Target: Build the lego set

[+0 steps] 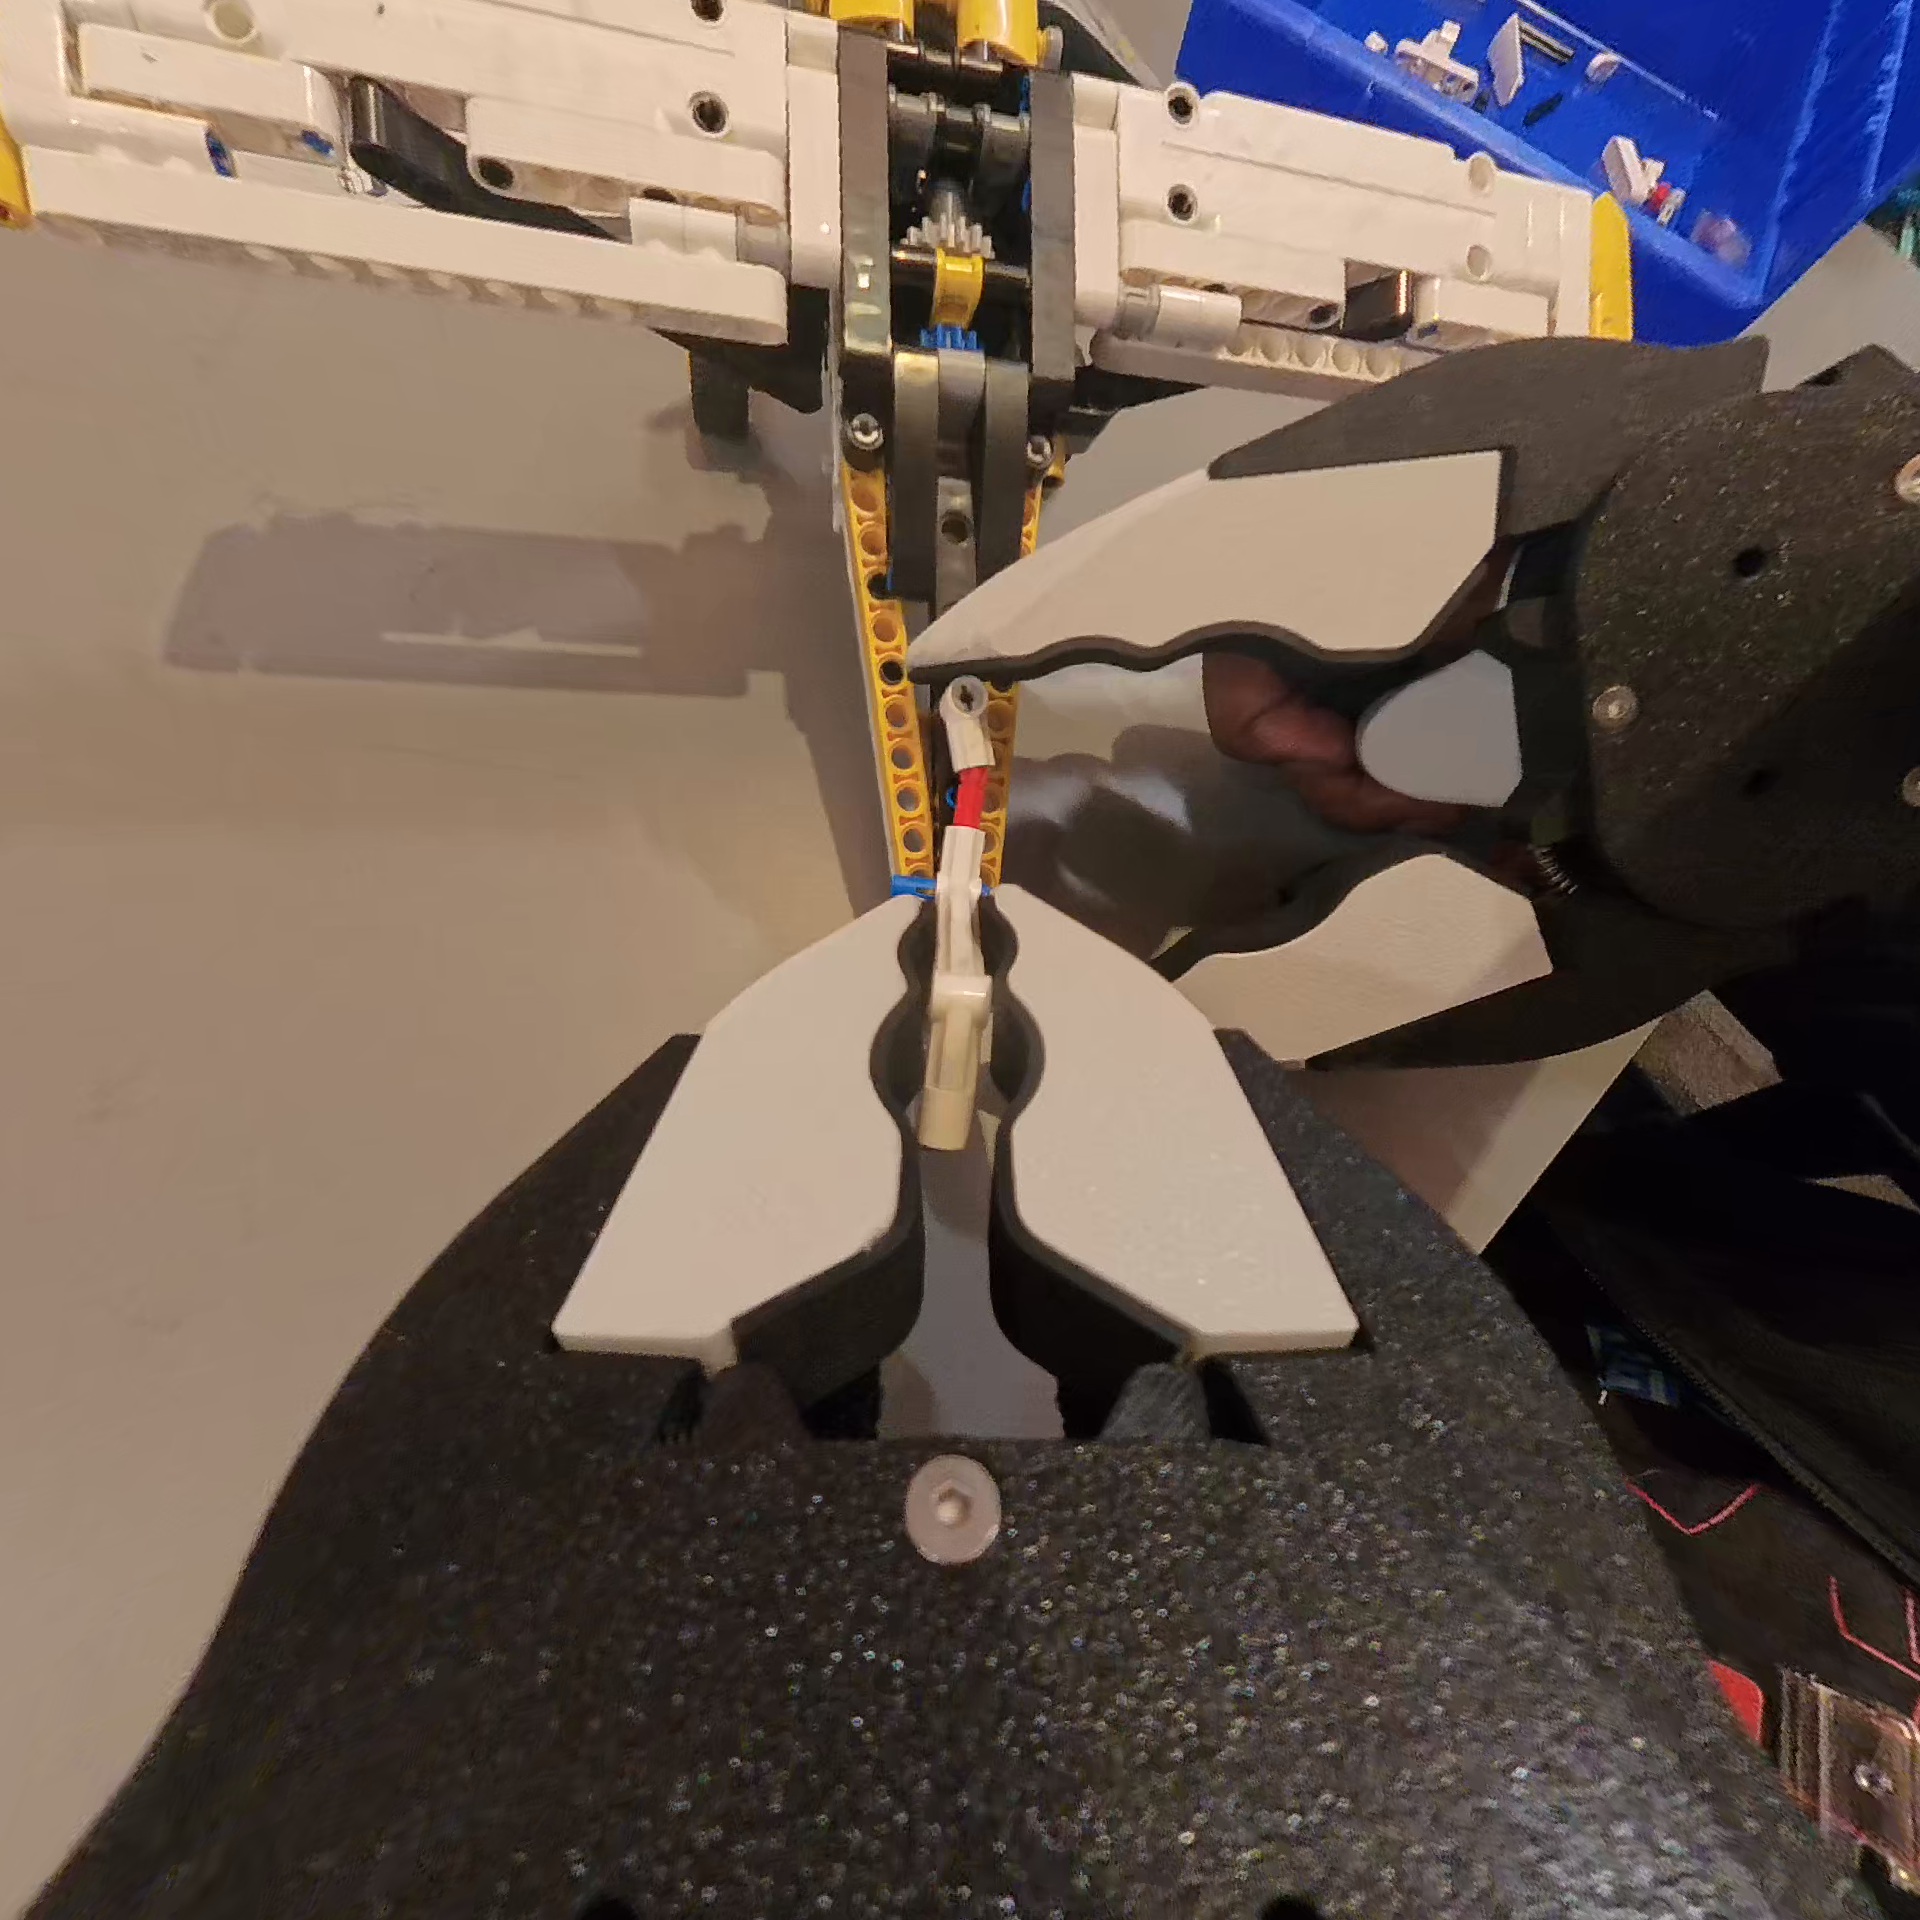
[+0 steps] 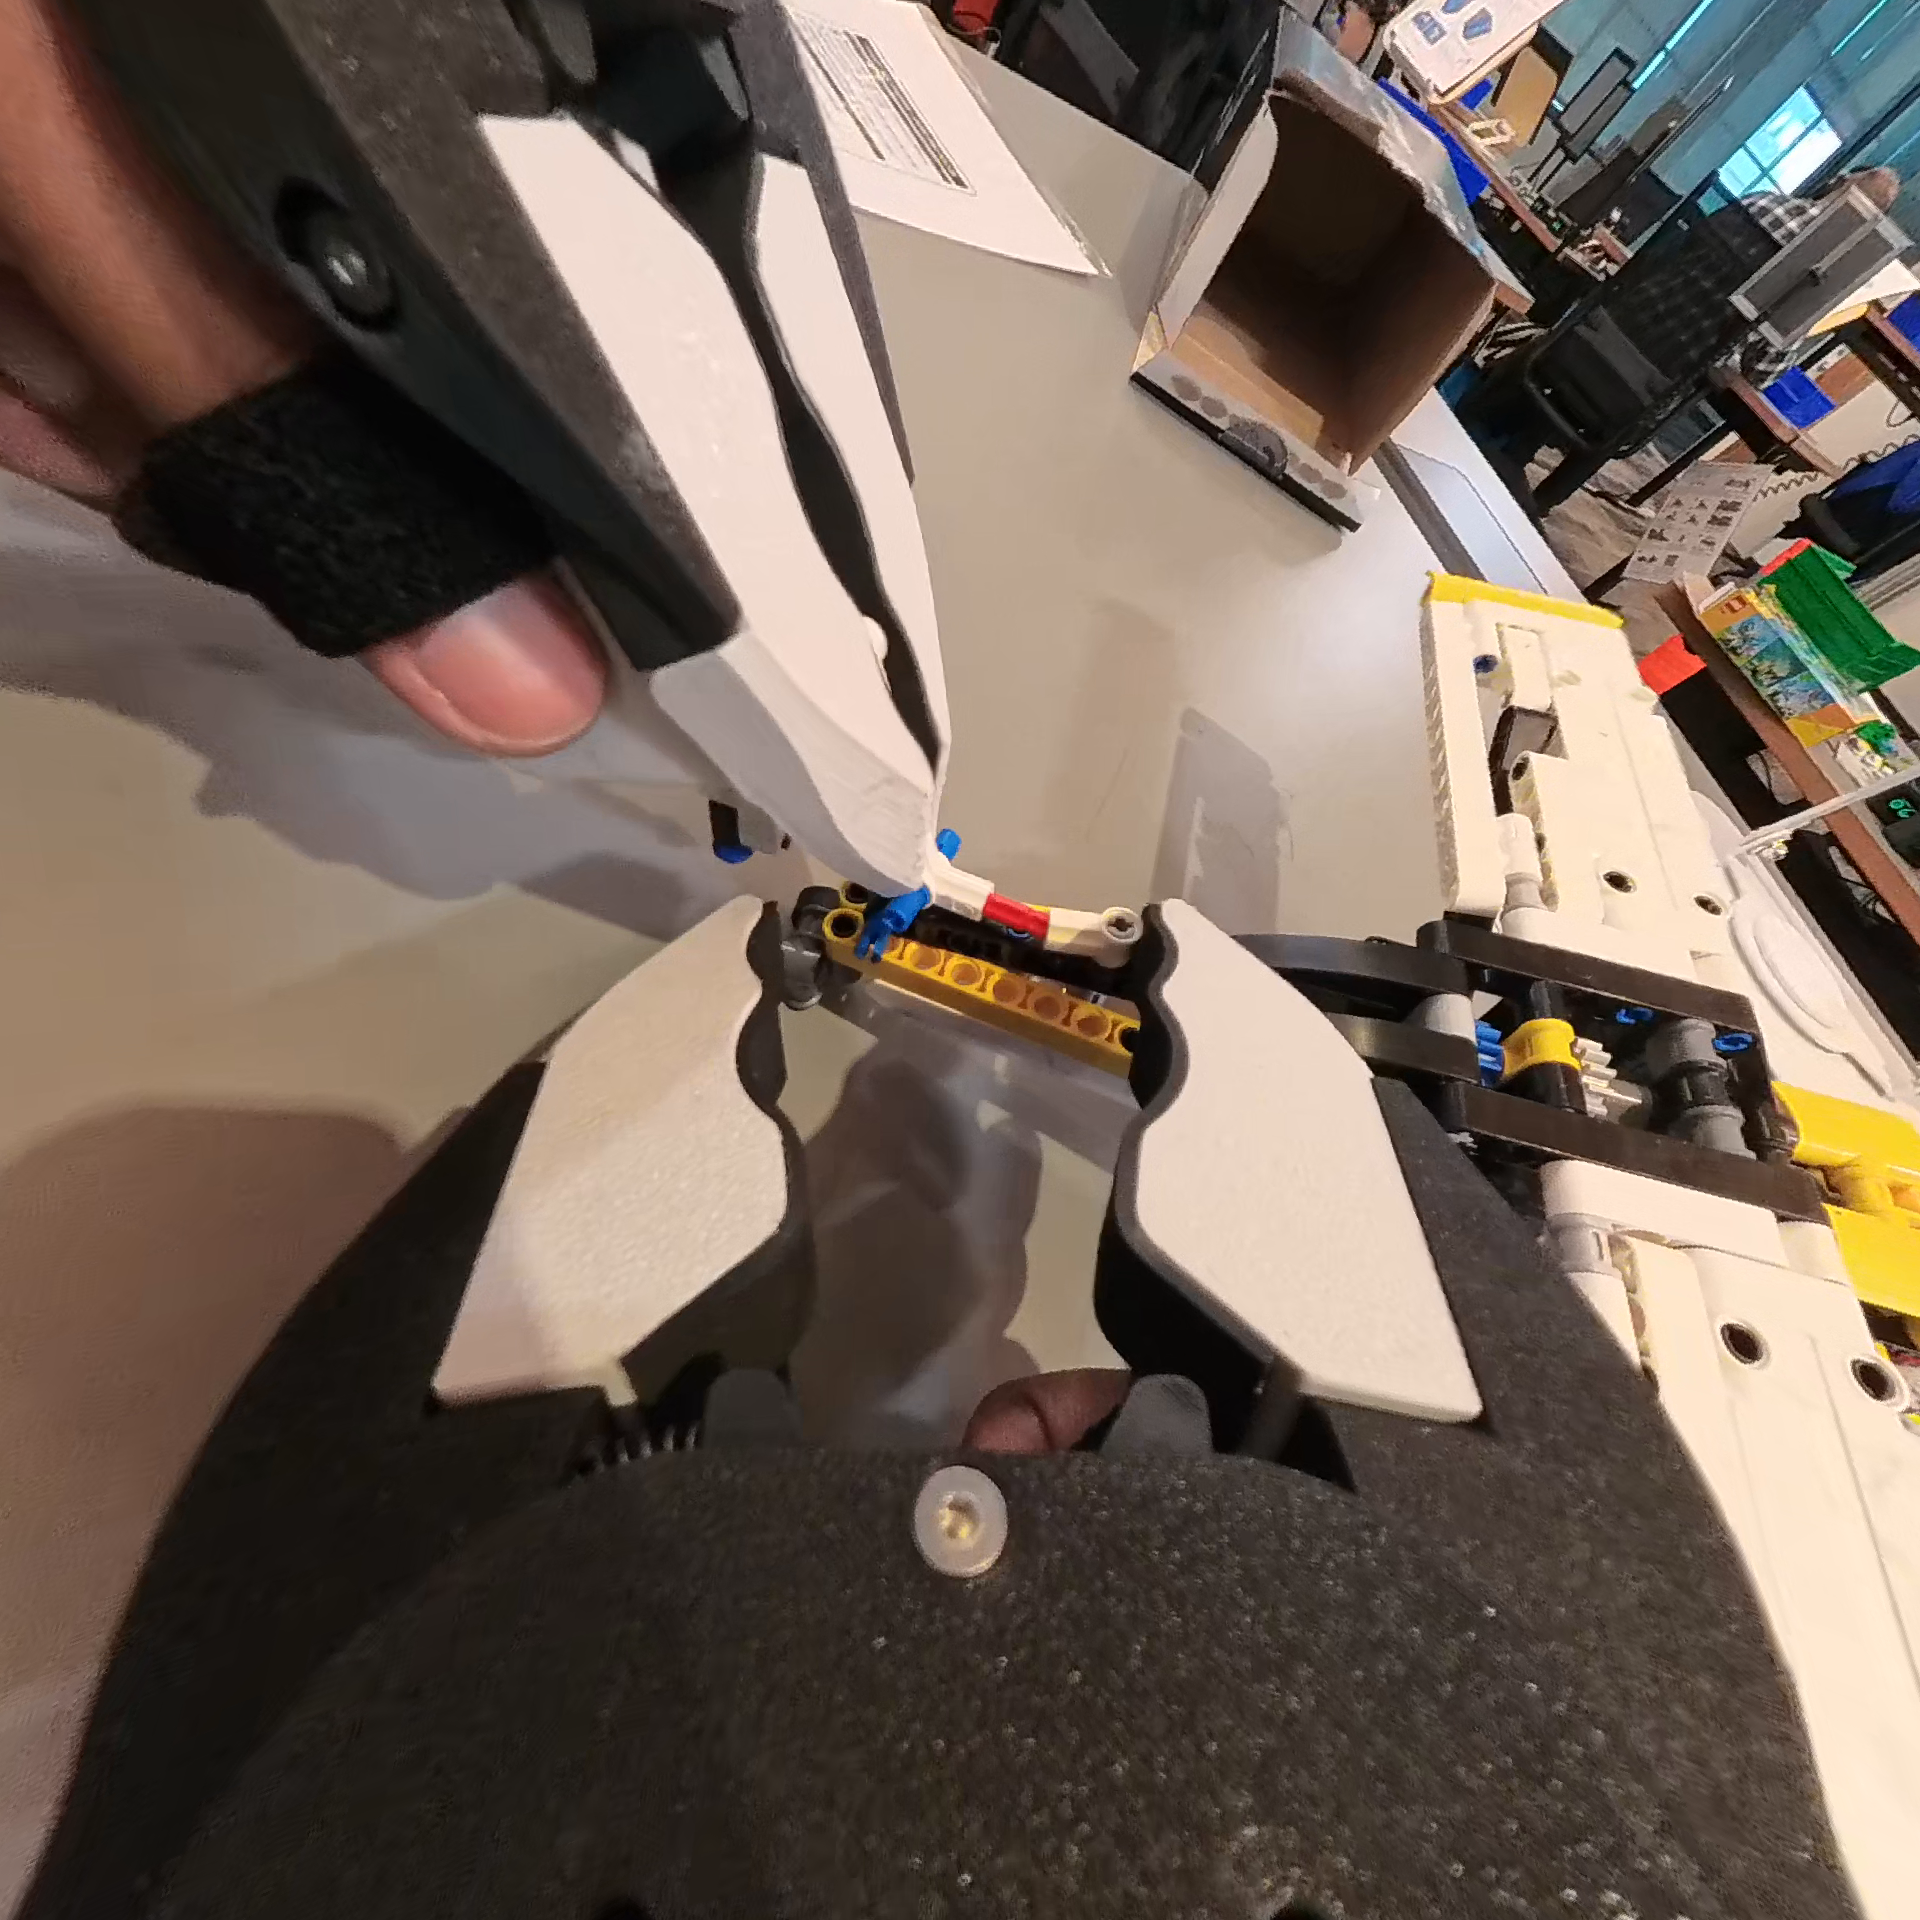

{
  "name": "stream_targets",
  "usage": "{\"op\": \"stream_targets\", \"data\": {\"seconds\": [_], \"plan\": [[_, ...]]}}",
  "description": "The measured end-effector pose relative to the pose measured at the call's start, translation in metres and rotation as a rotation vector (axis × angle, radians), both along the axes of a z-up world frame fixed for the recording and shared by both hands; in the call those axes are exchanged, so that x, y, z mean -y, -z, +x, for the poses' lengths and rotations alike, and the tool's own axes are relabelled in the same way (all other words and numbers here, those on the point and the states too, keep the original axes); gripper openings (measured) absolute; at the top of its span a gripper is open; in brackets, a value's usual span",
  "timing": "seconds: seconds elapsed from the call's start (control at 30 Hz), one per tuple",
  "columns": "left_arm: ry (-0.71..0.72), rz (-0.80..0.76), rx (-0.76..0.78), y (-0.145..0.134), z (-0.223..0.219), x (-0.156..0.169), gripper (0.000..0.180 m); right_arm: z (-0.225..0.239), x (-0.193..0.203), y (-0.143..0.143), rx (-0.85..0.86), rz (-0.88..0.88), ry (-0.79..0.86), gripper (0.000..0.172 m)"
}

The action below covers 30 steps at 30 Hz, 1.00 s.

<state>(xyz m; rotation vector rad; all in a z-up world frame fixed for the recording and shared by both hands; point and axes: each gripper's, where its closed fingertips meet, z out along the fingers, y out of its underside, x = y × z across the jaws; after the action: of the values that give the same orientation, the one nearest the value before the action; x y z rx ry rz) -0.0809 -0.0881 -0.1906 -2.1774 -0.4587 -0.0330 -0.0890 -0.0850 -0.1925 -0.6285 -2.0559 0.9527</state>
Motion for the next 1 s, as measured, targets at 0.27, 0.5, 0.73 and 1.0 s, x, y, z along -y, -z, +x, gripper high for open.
{"op": "stream_targets", "data": {"seconds": [0.27, 0.5, 0.73, 1.0], "plan": [[-0.059, 0.041, 0.011, -0.0003, -0.0007, 0.0, 0.007, 0.0001, -0.0002, 0.0006, -0.006, 0.013, 0.004, 0.066], [-0.08, 0.038, 0.004, -0.0009, -0.0011, -0.0013, 0.007, -0.001, -0.001, 0.0016, -0.01, 0.028, 0.019, 0.065], [-0.135, 0.078, 0.004, -0.0018, -0.0005, -0.0035, 0.007, -0.0016, -0.0018, 0.0017, -0.004, 0.021, 0.03, 0.065], [-0.19, 0.126, -0.004, -0.0029, -0.0012, -0.0058, 0.007, -0.0023, -0.003, 0.0018, 0.005, 0.01, 0.043, 0.066]]}}
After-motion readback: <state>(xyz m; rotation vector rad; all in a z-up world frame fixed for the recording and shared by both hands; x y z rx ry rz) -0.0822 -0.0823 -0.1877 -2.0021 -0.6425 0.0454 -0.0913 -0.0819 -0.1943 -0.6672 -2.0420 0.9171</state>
